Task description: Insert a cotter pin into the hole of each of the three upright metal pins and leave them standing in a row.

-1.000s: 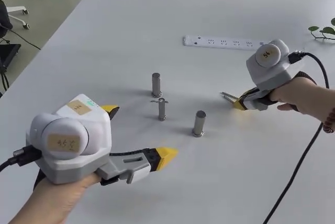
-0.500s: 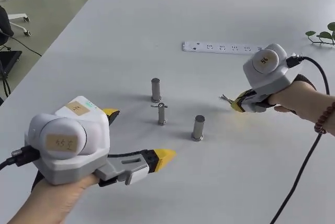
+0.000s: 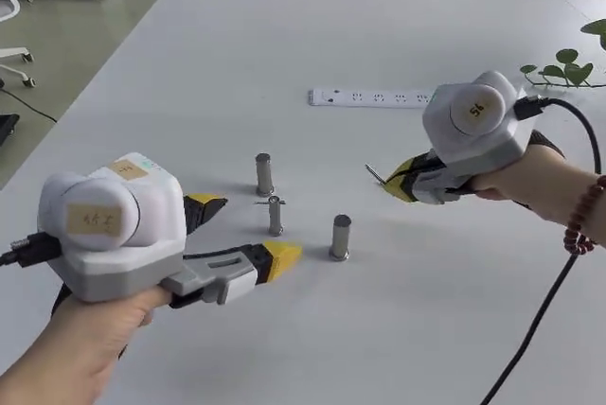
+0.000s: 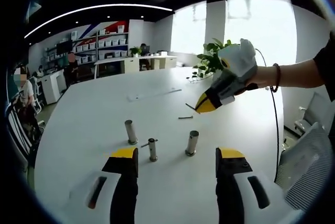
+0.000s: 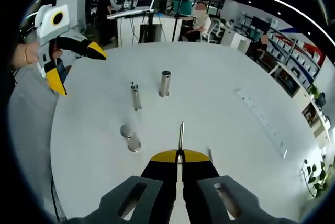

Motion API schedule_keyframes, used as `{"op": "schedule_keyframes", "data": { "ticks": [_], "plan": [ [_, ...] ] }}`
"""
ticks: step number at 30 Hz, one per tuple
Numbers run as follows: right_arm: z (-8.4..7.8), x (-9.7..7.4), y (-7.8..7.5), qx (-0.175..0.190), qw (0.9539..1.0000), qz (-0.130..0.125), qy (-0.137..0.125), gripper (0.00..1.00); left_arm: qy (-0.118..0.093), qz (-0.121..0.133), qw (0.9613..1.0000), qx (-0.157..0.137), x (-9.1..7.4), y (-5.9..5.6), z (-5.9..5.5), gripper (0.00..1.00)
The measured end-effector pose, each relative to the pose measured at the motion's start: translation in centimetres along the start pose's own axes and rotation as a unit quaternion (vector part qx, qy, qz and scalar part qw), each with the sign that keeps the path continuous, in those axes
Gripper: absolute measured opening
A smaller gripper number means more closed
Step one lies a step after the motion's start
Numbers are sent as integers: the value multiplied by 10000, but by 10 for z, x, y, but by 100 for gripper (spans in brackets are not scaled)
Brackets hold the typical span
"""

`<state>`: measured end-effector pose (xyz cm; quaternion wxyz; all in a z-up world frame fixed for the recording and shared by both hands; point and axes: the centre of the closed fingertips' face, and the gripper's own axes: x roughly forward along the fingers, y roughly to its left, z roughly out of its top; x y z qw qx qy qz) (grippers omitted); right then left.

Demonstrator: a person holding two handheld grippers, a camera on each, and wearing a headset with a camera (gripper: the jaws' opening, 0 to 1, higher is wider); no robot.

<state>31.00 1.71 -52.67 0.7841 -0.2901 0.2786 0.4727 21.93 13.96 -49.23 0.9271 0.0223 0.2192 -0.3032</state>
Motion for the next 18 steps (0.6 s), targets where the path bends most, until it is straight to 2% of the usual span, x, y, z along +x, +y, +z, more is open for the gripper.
{"op": "schedule_keyframes", "data": {
  "ticks": [4,5,8,10,12,14,18],
  "plan": [
    [17,-8,17,-216,9995,137,-196,0,-63,-111,9998,-149,5,-2,7,55],
    [20,-10,21,-268,9992,166,-231,0,-55,-216,9995,-206,8,-4,10,53],
    [25,-8,26,-459,9982,249,-292,0,-8,-397,9989,-259,13,-8,14,48],
    [30,-10,34,-536,9973,352,-353,0,7,-426,9986,-318,16,-8,16,44],
    [34,-12,43,-666,9962,421,-381,0,55,-546,9972,-502,18,-11,16,39],
    [36,-11,43,-774,9950,483,-407,0,63,-582,9969,-529,20,-12,17,37],
    [44,-16,59,-908,9928,607,-496,0,102,-701,9955,-627,24,-17,18,33]
  ]
}}
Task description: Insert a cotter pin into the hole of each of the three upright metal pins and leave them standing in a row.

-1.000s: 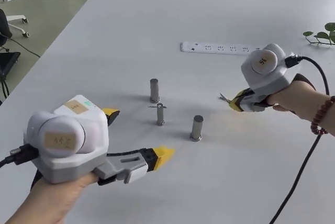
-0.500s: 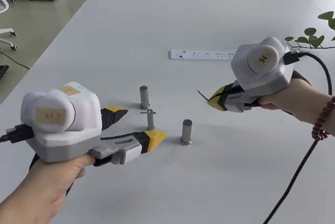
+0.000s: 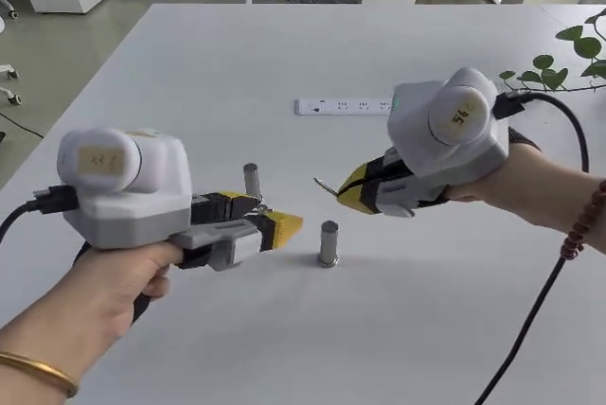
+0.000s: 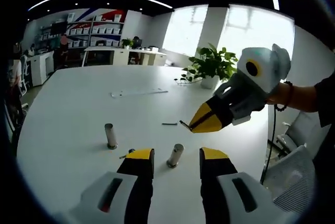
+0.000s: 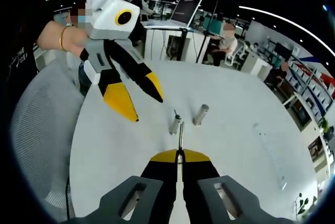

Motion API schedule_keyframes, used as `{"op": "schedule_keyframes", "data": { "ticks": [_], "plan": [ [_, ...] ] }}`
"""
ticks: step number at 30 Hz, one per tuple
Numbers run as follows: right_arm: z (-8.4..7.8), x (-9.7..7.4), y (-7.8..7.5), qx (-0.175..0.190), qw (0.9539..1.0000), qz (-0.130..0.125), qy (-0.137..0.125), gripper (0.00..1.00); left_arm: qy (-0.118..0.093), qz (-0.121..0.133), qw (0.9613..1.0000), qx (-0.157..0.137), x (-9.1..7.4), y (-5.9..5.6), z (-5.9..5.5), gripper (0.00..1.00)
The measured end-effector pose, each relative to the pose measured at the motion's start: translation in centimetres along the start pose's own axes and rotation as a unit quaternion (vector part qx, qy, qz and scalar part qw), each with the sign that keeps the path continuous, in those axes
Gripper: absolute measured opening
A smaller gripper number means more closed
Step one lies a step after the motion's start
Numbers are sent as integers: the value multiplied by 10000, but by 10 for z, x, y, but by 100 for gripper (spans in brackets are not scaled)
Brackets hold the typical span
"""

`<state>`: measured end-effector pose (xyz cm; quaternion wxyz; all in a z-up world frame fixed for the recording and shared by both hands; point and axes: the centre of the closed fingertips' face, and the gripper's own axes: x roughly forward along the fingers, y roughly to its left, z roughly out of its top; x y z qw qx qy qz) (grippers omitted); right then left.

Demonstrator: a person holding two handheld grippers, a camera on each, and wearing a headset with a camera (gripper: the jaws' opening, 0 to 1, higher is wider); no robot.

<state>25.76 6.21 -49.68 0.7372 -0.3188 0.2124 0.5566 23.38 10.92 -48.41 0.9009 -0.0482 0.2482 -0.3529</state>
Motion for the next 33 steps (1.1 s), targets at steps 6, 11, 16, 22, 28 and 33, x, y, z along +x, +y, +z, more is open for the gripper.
{"op": "schedule_keyframes", "data": {
  "ticks": [6,11,16,22,28,33],
  "plan": [
    [8,2,19,-287,9993,215,-31,0,73,-258,9991,-331,6,-9,-2,23],
    [8,6,28,-596,9974,411,-7,0,160,-403,9974,-577,10,-14,-4,16],
    [5,7,33,-770,9958,493,39,0,161,-471,9962,-716,13,-18,-3,13],
    [5,6,39,-906,9945,533,34,0,229,-540,9950,-814,17,-24,-6,8],
    [4,4,40,-943,9942,506,49,0,328,-653,9936,-866,18,-30,-10,1],
    [3,3,42,-1070,9929,505,85,0,363,-679,9923,-968,18,-31,-12,1]
  ]
}}
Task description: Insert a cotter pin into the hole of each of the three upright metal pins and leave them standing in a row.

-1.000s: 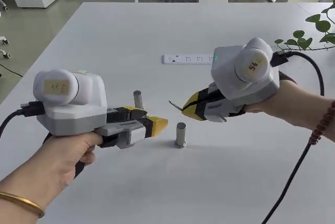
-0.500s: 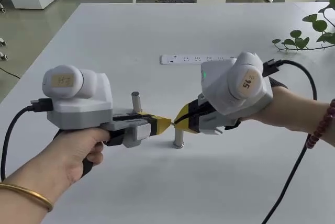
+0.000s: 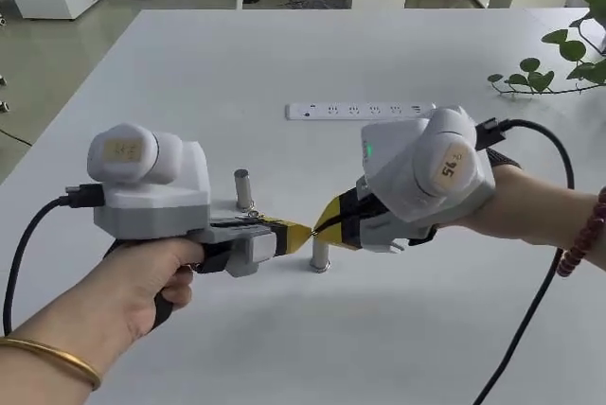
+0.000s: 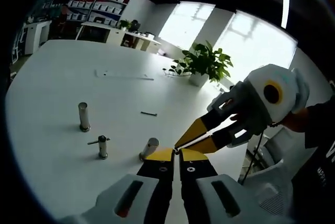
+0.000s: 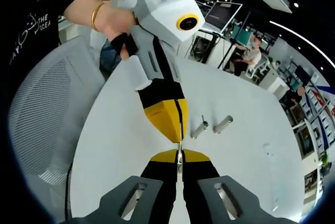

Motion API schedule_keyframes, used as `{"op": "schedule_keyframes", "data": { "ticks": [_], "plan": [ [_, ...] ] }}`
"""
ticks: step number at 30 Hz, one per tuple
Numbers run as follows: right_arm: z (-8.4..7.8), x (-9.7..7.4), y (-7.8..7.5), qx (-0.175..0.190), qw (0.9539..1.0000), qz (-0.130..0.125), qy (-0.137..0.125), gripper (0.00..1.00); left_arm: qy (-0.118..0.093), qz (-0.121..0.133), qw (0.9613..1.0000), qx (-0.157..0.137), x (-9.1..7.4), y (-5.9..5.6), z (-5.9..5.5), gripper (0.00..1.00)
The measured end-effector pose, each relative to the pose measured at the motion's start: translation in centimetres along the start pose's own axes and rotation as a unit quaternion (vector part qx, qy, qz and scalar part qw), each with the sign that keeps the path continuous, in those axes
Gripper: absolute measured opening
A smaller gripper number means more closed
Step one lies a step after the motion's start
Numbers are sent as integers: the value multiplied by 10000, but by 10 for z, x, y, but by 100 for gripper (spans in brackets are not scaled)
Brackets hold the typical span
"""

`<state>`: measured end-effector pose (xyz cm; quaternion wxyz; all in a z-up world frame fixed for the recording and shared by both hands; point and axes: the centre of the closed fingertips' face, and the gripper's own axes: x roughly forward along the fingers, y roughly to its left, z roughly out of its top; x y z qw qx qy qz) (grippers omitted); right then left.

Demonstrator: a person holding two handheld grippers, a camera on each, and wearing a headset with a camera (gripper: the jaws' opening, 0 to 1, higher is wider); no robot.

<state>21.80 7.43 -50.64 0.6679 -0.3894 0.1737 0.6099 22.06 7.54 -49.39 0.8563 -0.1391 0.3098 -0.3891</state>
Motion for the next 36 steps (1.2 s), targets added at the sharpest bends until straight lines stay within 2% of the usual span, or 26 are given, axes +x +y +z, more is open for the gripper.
{"op": "schedule_keyframes", "data": {
  "ticks": [6,12,15,17,19,22,25,27,30,33,36],
  "plan": [
    [1,0,0,-18,10000,-35,8,0,-56,-14,9999,-101,-1,0,0,1],
    [2,1,-1,24,9999,-122,-8,0,-85,50,9999,-25,-1,1,0,0],
    [0,2,1,319,9995,-26,-34,0,-65,50,10000,36,-3,1,-1,0],
    [0,1,-1,650,9977,-33,-168,2,-23,90,9999,123,-4,3,-4,0],
    [1,-1,-2,983,9945,4,-349,2,4,108,9997,214,-6,4,-6,0],
    [-3,-3,-4,1320,9905,18,-392,2,-6,116,9994,335,-8,5,-8,0],
    [-3,-6,-1,1848,9807,203,-602,2,0,123,9990,437,-9,8,-11,0],
    [-4,-7,0,2149,9742,247,-639,3,8,115,9980,621,-9,8,-13,0],
    [-11,-9,-1,2256,9721,237,-597,4,-29,88,9969,777,-10,7,-15,0],
    [-8,-10,6,2625,9608,449,-775,5,-137,-55,9964,833,-12,4,-15,0],
    [-6,-12,11,2727,9562,564,-899,5,-173,-149,9940,1072,-14,2,-15,0]
  ]
}}
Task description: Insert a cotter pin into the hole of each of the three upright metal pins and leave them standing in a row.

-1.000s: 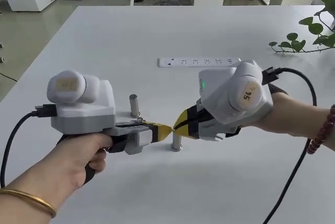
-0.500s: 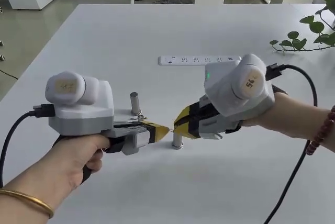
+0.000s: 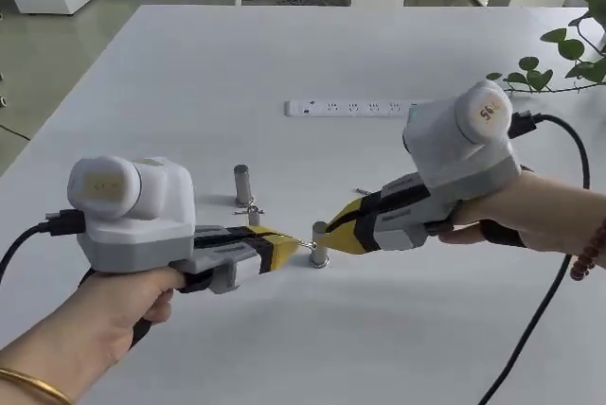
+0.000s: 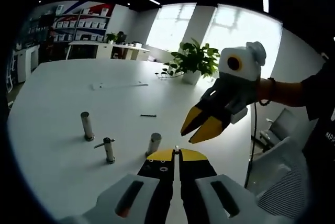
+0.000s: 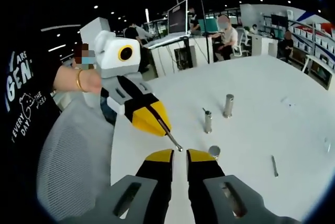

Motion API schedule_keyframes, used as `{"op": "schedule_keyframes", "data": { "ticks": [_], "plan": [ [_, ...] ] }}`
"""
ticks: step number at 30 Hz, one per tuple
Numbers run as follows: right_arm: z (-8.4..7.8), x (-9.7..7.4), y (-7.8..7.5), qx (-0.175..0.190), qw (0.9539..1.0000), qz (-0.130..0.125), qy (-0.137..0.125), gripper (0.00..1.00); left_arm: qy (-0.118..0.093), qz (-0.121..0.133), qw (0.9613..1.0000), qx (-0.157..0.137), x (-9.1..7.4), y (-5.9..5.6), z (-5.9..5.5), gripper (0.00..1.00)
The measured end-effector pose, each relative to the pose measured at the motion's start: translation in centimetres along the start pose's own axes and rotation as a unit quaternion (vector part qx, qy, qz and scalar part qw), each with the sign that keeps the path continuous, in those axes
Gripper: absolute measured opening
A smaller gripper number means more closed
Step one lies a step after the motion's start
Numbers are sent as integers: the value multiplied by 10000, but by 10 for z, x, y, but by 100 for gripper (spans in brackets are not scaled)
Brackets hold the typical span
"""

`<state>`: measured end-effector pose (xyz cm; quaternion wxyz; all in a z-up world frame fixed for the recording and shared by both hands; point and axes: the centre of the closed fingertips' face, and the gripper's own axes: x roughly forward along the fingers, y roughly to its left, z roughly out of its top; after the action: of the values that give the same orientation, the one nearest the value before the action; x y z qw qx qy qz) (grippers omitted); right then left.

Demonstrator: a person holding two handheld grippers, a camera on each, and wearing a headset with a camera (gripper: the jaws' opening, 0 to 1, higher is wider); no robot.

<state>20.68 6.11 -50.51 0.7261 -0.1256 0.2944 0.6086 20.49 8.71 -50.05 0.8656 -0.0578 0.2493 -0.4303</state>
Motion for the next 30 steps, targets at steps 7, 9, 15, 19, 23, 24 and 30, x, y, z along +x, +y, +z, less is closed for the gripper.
{"op": "schedule_keyframes", "data": {
  "ticks": [7,9,15,19,23,24,30],
  "plan": [
    [-5,-3,12,93,9996,253,-113,6,-9,-251,9994,238,-7,-5,-3,0],
    [-6,-3,17,181,9989,411,-145,7,-8,-296,9992,269,-9,-7,-5,0],
    [-8,-5,27,408,9963,704,-285,9,0,-562,9975,432,-14,-17,-12,0],
    [-9,-5,31,509,9944,863,-345,10,-40,-742,9959,508,-15,-23,-13,0],
    [-12,-5,39,519,9925,1059,-312,11,-28,-883,9943,602,-15,-30,-15,0],
    [-14,-5,42,473,9920,1141,-276,11,-44,-935,9937,623,-16,-32,-15,0],
    [-20,-5,55,465,9877,1479,-221,11,-78,-1175,9905,703,-17,-45,-16,0]
  ]
}}
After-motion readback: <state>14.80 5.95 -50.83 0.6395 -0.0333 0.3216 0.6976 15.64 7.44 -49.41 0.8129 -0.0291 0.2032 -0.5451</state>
